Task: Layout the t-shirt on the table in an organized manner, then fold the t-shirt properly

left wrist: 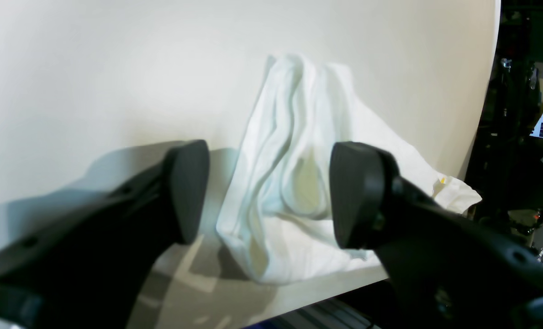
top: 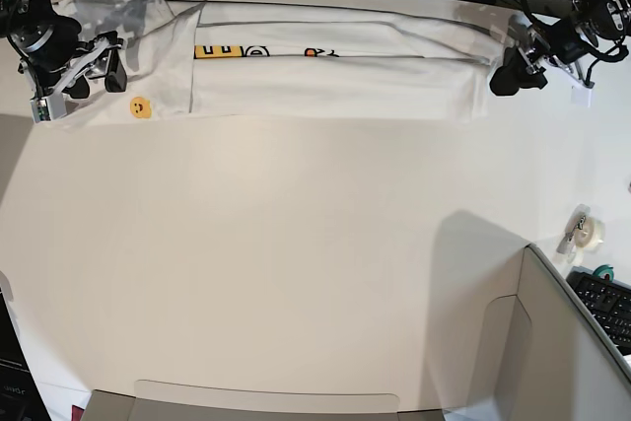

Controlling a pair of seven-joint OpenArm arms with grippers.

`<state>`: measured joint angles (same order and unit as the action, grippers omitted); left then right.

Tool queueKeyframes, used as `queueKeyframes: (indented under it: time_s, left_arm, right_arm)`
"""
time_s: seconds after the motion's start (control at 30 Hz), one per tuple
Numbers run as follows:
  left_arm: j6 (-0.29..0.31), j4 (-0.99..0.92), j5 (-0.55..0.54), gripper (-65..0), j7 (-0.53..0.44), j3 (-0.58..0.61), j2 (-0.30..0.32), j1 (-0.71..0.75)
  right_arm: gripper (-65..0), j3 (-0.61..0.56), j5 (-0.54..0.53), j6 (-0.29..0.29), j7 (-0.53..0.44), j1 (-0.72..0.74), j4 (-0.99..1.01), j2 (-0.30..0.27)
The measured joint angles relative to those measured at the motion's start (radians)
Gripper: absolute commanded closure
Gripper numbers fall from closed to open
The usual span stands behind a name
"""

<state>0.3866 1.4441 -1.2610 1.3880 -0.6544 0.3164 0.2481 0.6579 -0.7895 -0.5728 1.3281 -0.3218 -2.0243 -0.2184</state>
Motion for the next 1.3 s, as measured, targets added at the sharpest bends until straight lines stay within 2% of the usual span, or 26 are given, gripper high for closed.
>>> queueKeyframes:
  time_s: [0.17, 0.33, 0.63, 1.07, 1.3]
  left_arm:
    - [0.004, 0.0, 0.0, -42.1, 0.0, 0.0, -0.001, -0.002]
    - [0.003, 0.0, 0.0, -42.7, 0.0, 0.002, -0.032, -0.005]
    - [0.015, 0.005, -0.072, -54.9, -0.001, 0.083, -0.036, -0.01]
    - [0.014, 0.0, -0.078, -55.1, -0.004, 0.084, -0.037, -0.006]
    - [0.018, -0.032, -0.112, -55.1, -0.027, 0.157, -0.034, -0.008]
  right_arm:
    - [-39.6, 0.0, 0.0, 0.0, 0.0, 0.0, 0.0, 0.0]
    - [-39.6, -0.001, 0.0, 0.0, 0.0, 0.0, 0.0, 0.0]
    - [-39.6, -0.001, 0.0, 0.0, 0.0, -0.001, 0.0, 0.0]
    - [-39.6, -0.001, 0.0, 0.0, 0.0, -0.005, 0.0, 0.0]
    - [-39.6, -0.001, 0.0, 0.0, 0.0, -0.005, 0.0, 0.0]
